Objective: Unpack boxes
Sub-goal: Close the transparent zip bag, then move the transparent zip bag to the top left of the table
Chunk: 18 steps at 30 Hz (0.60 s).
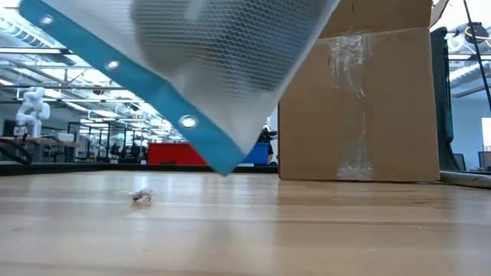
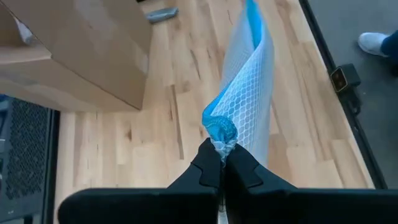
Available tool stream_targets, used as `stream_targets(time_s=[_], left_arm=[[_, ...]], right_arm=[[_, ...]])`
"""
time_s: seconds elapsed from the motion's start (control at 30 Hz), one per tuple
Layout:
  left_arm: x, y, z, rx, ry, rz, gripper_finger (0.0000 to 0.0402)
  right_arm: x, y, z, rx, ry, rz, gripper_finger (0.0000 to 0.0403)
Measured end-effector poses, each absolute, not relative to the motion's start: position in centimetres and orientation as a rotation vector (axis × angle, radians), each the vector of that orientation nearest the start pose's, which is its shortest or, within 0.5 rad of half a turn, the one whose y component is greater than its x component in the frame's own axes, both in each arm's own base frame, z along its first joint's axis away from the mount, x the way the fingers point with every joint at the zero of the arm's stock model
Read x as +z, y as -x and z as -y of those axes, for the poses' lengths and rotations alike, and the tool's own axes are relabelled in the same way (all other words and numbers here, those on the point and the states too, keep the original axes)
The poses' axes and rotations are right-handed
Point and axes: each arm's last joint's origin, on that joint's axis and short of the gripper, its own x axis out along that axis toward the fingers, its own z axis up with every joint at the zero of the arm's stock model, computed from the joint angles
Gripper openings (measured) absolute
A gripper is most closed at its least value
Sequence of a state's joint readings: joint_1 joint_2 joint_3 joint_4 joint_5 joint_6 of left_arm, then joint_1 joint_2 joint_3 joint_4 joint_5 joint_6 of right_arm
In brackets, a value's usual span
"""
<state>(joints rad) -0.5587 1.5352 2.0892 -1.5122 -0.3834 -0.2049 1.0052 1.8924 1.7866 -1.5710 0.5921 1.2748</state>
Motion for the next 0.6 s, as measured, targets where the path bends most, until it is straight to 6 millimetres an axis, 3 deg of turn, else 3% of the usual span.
stream_targets(time_s=[0.37, 0.6], left_arm=[[46.7, -21.2, 11.9, -0.055, -0.261, -0.875, 0.0], [46.5, -21.4, 12.1, -0.069, -0.261, -0.893, 0.0]], right_arm=[[31.1, -17.8, -28.5, -0.449, -0.071, -0.945, 0.0001], [31.0, -17.7, -28.5, -0.453, -0.088, -0.959, 0.0048]])
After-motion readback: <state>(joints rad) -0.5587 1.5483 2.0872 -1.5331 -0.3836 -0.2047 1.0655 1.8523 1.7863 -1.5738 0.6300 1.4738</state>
